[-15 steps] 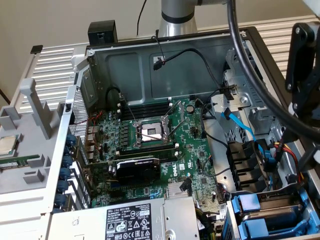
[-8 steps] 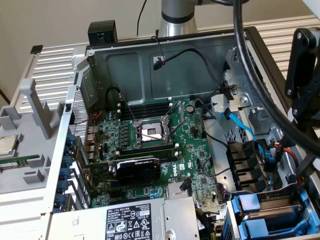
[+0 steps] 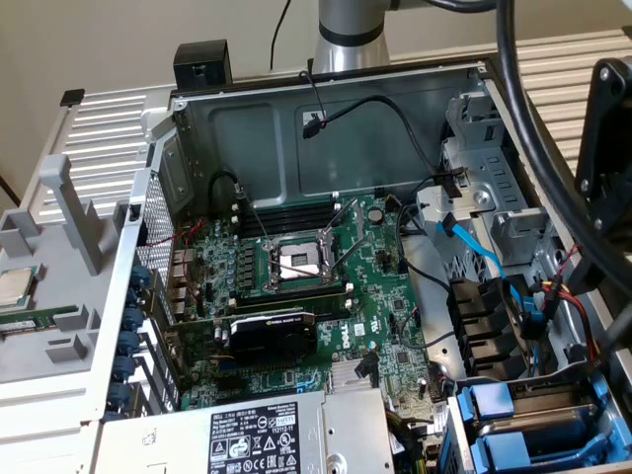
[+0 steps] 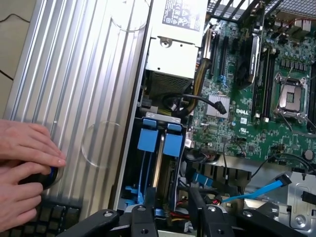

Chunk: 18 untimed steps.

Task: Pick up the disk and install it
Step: 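Insert the first disk wire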

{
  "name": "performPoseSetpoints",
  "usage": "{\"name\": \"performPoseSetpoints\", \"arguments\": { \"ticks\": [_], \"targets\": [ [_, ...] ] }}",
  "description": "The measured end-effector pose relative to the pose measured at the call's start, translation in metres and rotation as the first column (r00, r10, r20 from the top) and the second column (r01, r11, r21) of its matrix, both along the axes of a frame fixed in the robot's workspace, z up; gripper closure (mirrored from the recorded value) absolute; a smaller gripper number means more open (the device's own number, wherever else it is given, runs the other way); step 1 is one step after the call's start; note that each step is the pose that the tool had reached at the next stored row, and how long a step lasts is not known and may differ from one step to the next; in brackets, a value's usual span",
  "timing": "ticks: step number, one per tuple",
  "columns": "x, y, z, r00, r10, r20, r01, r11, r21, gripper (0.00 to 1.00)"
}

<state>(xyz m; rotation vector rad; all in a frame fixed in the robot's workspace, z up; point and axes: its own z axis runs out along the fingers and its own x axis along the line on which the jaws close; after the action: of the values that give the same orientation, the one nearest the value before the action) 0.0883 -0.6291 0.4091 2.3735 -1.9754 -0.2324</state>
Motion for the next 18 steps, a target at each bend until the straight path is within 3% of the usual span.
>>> {"name": "performPoseSetpoints", "arguments": {
  "ticks": [4,5,9,10,12,13,15,18],
  "targets": [
    [0.001,0.0,0.0,0.9992,0.038,0.0096,-0.038,0.9993,0.0009,0.61],
    [0.002,0.0,0.0001,0.999,0.044,0.012,-0.044,0.999,0.004,0.61],
    [0.004,-0.0001,0.0,0.9981,0.059,0.015,-0.06,0.9974,0.0389,0.61],
    [0.005,-0.0003,0.0,0.998,0.061,0.0157,-0.062,0.9969,0.0498,0.61],
    [0.006,-0.0017,-0.0002,0.998,0.061,0.0176,-0.062,0.9949,0.0789,0.61],
    [0.006,-0.0036,-0.0003,0.998,0.061,0.018,-0.062,0.9944,0.0857,0.61],
    [0.006,-0.0084,-0.0006,0.998,0.061,0.0184,-0.062,0.9937,0.0935,0.61],
    [0.006,-0.0193,-0.0019,0.998,0.061,0.0197,-0.062,0.9915,0.1138,0.61]
  ]
}}
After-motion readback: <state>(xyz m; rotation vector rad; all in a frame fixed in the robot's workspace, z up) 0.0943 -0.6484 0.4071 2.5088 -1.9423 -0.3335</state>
